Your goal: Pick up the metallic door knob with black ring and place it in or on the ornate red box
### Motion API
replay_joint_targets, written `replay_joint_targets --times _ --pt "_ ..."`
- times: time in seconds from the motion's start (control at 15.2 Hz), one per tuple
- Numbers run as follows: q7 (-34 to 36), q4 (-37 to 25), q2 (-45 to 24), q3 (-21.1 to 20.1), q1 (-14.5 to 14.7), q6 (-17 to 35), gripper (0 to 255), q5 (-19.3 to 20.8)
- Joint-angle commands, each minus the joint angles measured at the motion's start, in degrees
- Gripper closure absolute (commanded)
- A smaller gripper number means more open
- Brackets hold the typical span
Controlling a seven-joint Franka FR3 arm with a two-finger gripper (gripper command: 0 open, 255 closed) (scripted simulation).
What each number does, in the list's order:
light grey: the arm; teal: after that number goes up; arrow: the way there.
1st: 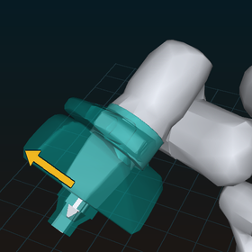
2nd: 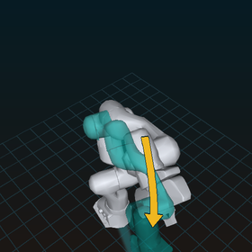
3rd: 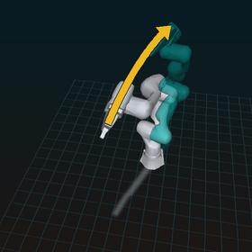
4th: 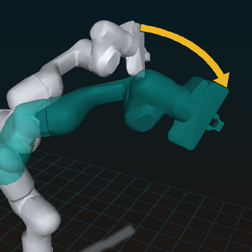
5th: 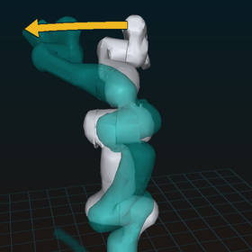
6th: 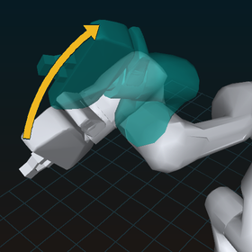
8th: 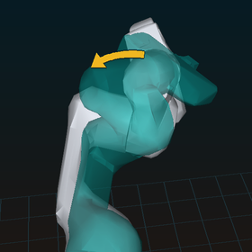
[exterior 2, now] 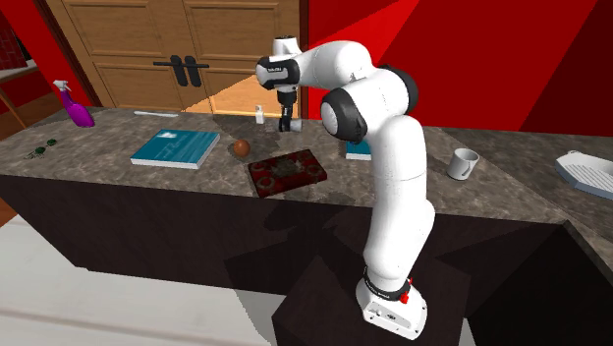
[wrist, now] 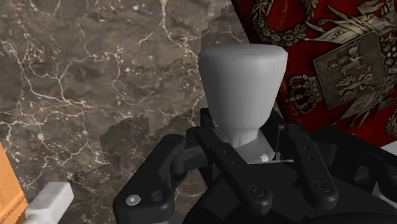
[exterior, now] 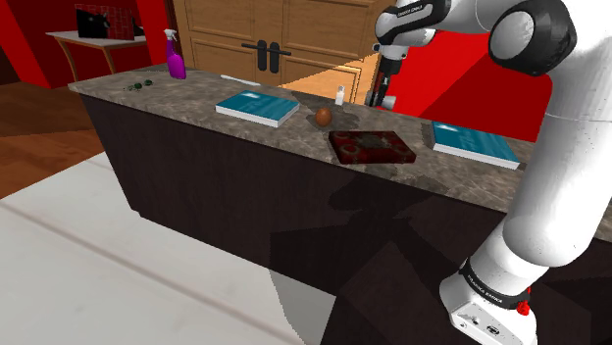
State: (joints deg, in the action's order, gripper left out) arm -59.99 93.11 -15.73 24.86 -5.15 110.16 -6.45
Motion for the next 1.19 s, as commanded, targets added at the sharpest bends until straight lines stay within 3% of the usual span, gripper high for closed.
replay_joint_targets --times 0.0,0.66,1.12 --pt "2.4 5.6 4.6 -0.1 2.2 1.5 255 2.1" --pt "16.3 28.8 25.0 -4.9 8.2 5.6 255 11.2" --pt "16.0 32.6 23.3 -4.6 8.1 11.0 255 10.8"
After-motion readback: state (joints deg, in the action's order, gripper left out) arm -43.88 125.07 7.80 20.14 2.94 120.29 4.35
